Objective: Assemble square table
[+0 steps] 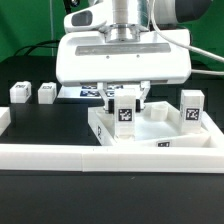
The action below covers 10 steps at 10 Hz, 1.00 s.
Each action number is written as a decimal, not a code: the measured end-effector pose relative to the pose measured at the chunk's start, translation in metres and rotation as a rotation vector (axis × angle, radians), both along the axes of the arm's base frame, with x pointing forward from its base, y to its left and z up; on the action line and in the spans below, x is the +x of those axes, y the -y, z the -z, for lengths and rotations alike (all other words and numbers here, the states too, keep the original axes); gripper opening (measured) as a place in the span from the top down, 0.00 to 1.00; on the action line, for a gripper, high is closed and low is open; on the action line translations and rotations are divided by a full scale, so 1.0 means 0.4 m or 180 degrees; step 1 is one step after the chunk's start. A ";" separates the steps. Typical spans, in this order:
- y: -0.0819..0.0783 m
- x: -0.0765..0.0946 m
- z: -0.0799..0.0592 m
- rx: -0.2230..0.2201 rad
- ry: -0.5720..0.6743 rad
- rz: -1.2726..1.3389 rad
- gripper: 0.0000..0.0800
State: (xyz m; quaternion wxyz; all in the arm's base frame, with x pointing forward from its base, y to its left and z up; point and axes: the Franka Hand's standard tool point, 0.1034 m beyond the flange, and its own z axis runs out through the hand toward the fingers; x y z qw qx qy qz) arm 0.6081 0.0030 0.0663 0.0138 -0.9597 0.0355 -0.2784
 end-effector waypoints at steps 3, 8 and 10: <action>0.007 0.025 -0.007 0.0011 0.0027 0.0025 0.64; 0.008 0.029 -0.008 0.0043 0.0029 0.0081 0.56; 0.008 0.029 -0.007 0.0043 0.0028 0.0080 0.35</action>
Offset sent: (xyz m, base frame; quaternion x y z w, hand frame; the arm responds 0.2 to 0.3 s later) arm 0.0338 -0.0024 -0.0057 -0.0008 0.0002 0.0163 0.9999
